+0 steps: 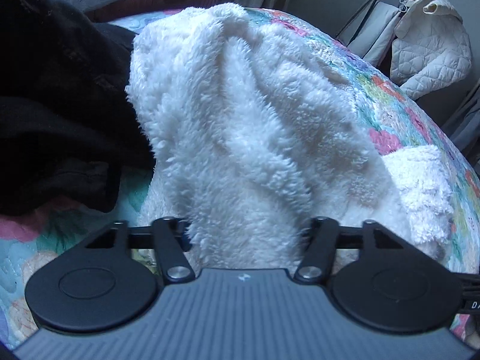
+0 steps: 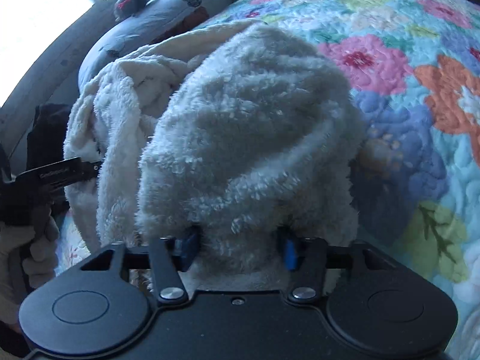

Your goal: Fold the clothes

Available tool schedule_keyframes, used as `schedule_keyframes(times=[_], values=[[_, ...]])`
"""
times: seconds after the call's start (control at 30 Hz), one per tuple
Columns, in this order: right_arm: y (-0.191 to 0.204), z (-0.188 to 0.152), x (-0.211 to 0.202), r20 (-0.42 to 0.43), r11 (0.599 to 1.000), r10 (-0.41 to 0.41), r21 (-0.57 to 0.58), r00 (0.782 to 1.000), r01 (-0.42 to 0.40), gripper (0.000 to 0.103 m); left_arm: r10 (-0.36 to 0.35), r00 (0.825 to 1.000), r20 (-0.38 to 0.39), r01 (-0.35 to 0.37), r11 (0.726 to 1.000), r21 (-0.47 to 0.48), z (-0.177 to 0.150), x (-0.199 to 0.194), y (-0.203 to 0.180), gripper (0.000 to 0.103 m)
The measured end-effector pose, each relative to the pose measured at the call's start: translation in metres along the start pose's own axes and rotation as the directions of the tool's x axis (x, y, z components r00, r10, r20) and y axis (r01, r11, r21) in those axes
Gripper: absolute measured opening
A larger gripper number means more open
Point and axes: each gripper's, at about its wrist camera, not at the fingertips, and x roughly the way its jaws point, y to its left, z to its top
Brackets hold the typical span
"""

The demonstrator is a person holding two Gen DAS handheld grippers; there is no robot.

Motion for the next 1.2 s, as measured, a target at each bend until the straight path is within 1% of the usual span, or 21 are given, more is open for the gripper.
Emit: schedule_keyframes(times=[0.03,0.07,0.13,0.2,0.27,0.33,0.37,0.4,0.43,0.47,0.6,0.67,0.73,0.83,0.93,0.97,1.03,1.1,1.17,1.2], values=[[0.004,0.004,-0.005,0.024,1.000,-0.006,-0.023,1.000,0.007,0.028,0.004,1.000,0.017,-0.004,1.000,0.013,0.000,-0.004,-0.002,0.036],[0.007,0.008,-0.016,0.063,0.999,-0.009,-0.030,0.998,0.011,0.026,0.008,0.999,0.033,-0.009,1.000,0.021,0.001,-0.008,-0.003,0.026],[0.010,0.018,-0.042,0.154,0.999,-0.018,-0.033,0.988,0.023,0.019,0.016,0.998,0.062,-0.017,1.000,0.025,0.004,-0.017,-0.004,0.025],[0.013,0.029,-0.076,0.249,0.998,-0.048,-0.033,0.967,0.058,0.017,0.020,0.995,0.094,-0.021,1.000,0.016,0.008,-0.028,-0.005,0.024],[0.016,0.042,-0.117,0.349,0.993,-0.089,-0.039,0.933,0.109,0.016,0.027,0.992,0.123,-0.029,0.999,0.018,0.011,-0.039,-0.008,0.024],[0.020,0.051,-0.154,0.432,0.988,-0.121,-0.039,0.894,0.152,0.016,0.031,0.989,0.147,-0.035,0.999,0.026,0.014,-0.049,-0.013,0.024],[0.021,0.054,-0.171,0.462,0.985,-0.132,-0.040,0.877,0.170,0.016,0.031,0.988,0.152,-0.036,0.999,0.030,0.015,-0.052,-0.015,0.024],[0.023,0.056,-0.183,0.478,0.982,-0.142,-0.044,0.867,0.186,0.016,0.028,0.988,0.151,-0.033,0.999,0.030,0.015,-0.054,-0.017,0.024],[0.024,0.057,-0.193,0.497,0.977,-0.161,-0.041,0.853,0.208,0.016,0.023,0.989,0.147,-0.028,0.999,0.028,0.014,-0.055,-0.017,0.024],[0.021,0.057,-0.191,0.490,0.973,-0.179,-0.037,0.853,0.226,0.016,0.022,0.990,0.142,-0.026,0.999,0.028,0.013,-0.054,-0.017,0.024],[0.001,0.050,-0.166,0.416,0.957,-0.252,-0.031,0.874,0.290,0.016,0.051,0.993,0.102,-0.055,0.998,0.043,0.006,-0.043,-0.018,0.024],[-0.018,0.044,-0.145,0.374,0.954,-0.281,0.008,0.884,0.300,0.016,0.069,0.994,0.089,-0.074,0.996,0.049,0.002,-0.038,-0.018,0.024],[-0.036,0.041,-0.129,0.353,0.951,-0.301,0.040,0.886,0.308,0.016,0.091,0.992,0.083,-0.095,0.994,0.051,-0.001,-0.035,-0.016,0.024],[-0.055,0.044,-0.126,0.350,0.953,-0.301,0.068,0.887,0.297,0.016,0.105,0.990,0.098,-0.110,0.993,0.042,-0.003,-0.037,-0.013,0.022],[-0.067,0.059,-0.135,0.362,0.952,-0.301,0.067,0.882,0.297,0.016,0.140,0.979,0.151,-0.150,0.987,0.053,0.003,-0.053,-0.025,0.022],[-0.072,0.065,-0.139,0.365,0.954,-0.298,0.073,0.882,0.292,0.016,0.129,0.976,0.173,-0.139,0.989,0.050,0.006,-0.059,-0.031,0.022],[-0.079,0.078,-0.143,0.365,0.947,-0.317,0.067,0.875,0.315,0.016,0.084,0.974,0.210,-0.093,0.995,0.035,0.015,-0.070,-0.041,0.022],[-0.081,0.088,-0.145,0.378,0.935,-0.343,0.047,0.860,0.352,0.016,0.066,0.966,0.249,-0.081,0.996,0.049,0.021,-0.077,-0.054,0.022],[-0.086,0.100,-0.151,0.408,0.923,-0.369,0.059,0.835,0.379,0.013,0.072,0.960,0.269,-0.091,0.994,0.061,0.024,-0.079,-0.060,0.022],[-0.090,0.104,-0.156,0.432,0.918,-0.384,0.080,0.816,0.389,0.007,0.074,0.960,0.271,-0.095,0.993,0.066,0.024,-0.078,-0.061,0.022]])
